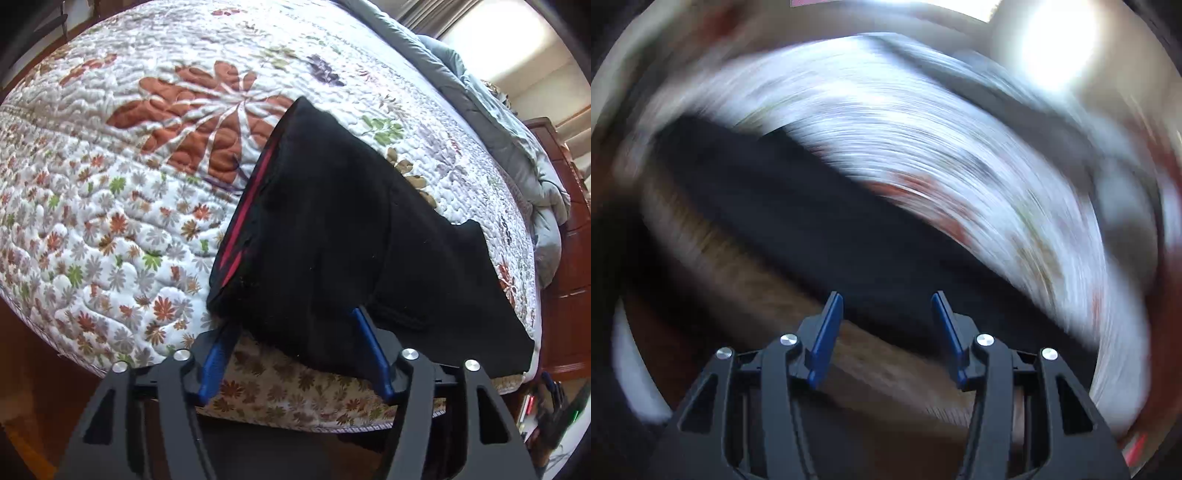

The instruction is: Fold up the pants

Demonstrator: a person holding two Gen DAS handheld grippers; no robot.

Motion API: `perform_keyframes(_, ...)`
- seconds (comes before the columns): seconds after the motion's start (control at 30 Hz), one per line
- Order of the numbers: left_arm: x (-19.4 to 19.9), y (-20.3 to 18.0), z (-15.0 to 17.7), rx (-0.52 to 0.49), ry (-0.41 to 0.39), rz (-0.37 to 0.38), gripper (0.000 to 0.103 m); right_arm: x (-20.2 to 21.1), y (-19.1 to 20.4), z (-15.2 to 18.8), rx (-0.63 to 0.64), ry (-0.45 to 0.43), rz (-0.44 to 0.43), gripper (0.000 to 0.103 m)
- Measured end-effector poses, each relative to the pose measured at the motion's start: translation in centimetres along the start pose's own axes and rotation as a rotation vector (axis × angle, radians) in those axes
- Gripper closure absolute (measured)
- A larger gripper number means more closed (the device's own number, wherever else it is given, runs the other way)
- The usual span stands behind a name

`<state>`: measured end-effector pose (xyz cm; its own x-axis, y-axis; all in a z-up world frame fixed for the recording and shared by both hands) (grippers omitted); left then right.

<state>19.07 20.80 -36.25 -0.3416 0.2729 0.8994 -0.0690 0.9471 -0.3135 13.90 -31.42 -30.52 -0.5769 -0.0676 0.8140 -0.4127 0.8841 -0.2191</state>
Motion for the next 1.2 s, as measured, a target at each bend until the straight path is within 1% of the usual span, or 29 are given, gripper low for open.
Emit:
perform_keyframes(0.07, -0.7, 0.1, 0.3, 0.006, 0.020, -0.005, 0.039, -2.4, 5.8, -0.3, 0.274, -0.016, 0.056, 0.054)
perform_keyframes(0.1, -0.8, 0.2, 0.4, 0.008, 0.019, -0.004, 0.039, -3.9, 8.3, 0.0, 0.420, -0.026, 0.109, 0.056)
perform_keyframes(0.13, -0.7, 0.2, 0.4, 0.008, 0.018, -0.001, 0.039, -5.0, 9.7, 0.4, 0.527, -0.041, 0.157, 0.057)
perform_keyframes(0.17, -0.6, 0.1, 0.5, 0.005, 0.017, 0.004, 0.039, -6.0, 10.4, 0.8, 0.592, -0.042, 0.184, 0.058)
perform_keyframes(0.2, -0.5, 0.1, 0.5, 0.003, 0.014, 0.009, 0.039, -6.9, 10.4, 0.5, 0.605, -0.035, 0.188, 0.061)
perform_keyframes(0.3, -0.1, 0.6, 0.7, 0.012, 0.005, 0.030, 0.039, -8.3, 10.0, 0.4, 0.607, -0.012, 0.199, 0.061)
perform_keyframes(0.37, -0.1, 0.7, 0.8, 0.016, 0.005, 0.037, 0.039, -9.1, 9.9, 0.1, 0.617, -0.006, 0.219, 0.065)
perform_keyframes(0.43, -0.1, 0.6, 0.7, 0.011, 0.005, 0.035, 0.039, -9.7, 10.0, -0.7, 0.602, -0.008, 0.215, 0.067)
perform_keyframes(0.53, -0.1, 0.5, 0.5, 0.007, -0.002, 0.037, 0.039, -10.2, 9.7, -0.8, 0.585, -0.005, 0.212, 0.070)
perform_keyframes(0.57, -0.2, 0.5, 0.4, 0.007, -0.003, 0.035, 0.039, -10.6, 9.5, -0.7, 0.586, 0.008, 0.215, 0.076)
perform_keyframes(0.6, -0.4, 0.5, 0.3, 0.009, 0.001, 0.033, 0.039, -11.1, 9.5, -0.4, 0.586, 0.027, 0.208, 0.085)
perform_keyframes(0.63, -0.9, 0.5, -0.2, 0.012, 0.007, 0.028, 0.041, -11.4, 9.8, -0.2, 0.587, 0.036, 0.203, 0.085)
perform_keyframes(0.7, -1.2, 0.4, -0.5, 0.014, 0.007, 0.004, 0.064, -11.5, 9.9, -0.3, 0.585, 0.038, 0.198, 0.091)
perform_keyframes(0.73, -1.4, 0.6, -0.5, 0.036, 0.014, 0.011, 0.075, -11.3, 9.8, -0.4, 0.576, 0.035, 0.192, 0.092)
perform_keyframes(0.77, -1.4, 0.8, -0.4, 0.066, 0.011, 0.016, 0.079, -11.1, 9.6, -0.6, 0.557, 0.034, 0.178, 0.092)
perform_keyframes(0.83, -1.4, 1.0, -0.6, 0.098, 0.009, 0.020, 0.083, -11.0, 9.4, -0.7, 0.539, 0.043, 0.157, 0.092)
perform_keyframes(0.9, -1.1, 0.9, -0.5, 0.096, 0.006, 0.006, 0.085, -11.4, 9.6, -0.4, 0.556, 0.042, 0.162, 0.091)
perform_keyframes(0.93, -1.2, 0.9, -0.5, 0.095, 0.007, -0.003, 0.085, -11.5, 9.6, -0.4, 0.558, 0.039, 0.165, 0.090)
perform_keyframes(1.0, -1.6, 0.9, -0.6, 0.095, 0.016, -0.006, 0.084, -10.6, 8.7, -1.0, 0.533, 0.015, 0.164, 0.077)
perform_keyframes(1.03, -1.7, 0.9, -0.6, 0.086, 0.020, -0.008, 0.082, -9.8, 7.9, -1.4, 0.488, 0.004, 0.158, 0.074)
perform_keyframes(1.07, -1.6, 0.7, -0.7, 0.072, 0.019, -0.012, 0.081, -8.6, 6.3, -1.9, 0.417, -0.011, 0.144, 0.071)
perform_keyframes(1.1, -1.4, 0.5, -0.8, 0.057, 0.014, -0.018, 0.076, -7.6, 4.7, -2.1, 0.354, -0.022, 0.145, 0.070)
perform_keyframes(1.13, -1.1, 0.3, -0.9, 0.035, 0.003, -0.035, 0.069, -6.7, 2.5, -2.1, 0.296, -0.031, 0.166, 0.070)
perform_keyframes(1.17, -0.7, 0.3, -0.9, 0.022, -0.012, -0.061, 0.060, -6.1, -0.9, -1.5, 0.235, -0.026, 0.221, 0.069)
perform_keyframes(1.2, -0.1, 0.2, -1.0, 0.018, -0.035, -0.080, 0.050, -6.0, -3.9, -0.6, 0.188, -0.003, 0.275, 0.068)
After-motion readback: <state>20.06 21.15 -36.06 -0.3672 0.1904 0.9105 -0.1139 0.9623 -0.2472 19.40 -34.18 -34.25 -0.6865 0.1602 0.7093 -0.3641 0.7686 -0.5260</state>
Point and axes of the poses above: each gripper's, at about its wrist camera, not at the fingertips, and x roughly against the way its jaws point, y to its left, z to its underside, the point moved 7 cm from there along -x, roughly the way its jaws point, and after that the axes turned 14 degrees about -x, right-handed, at the moved point
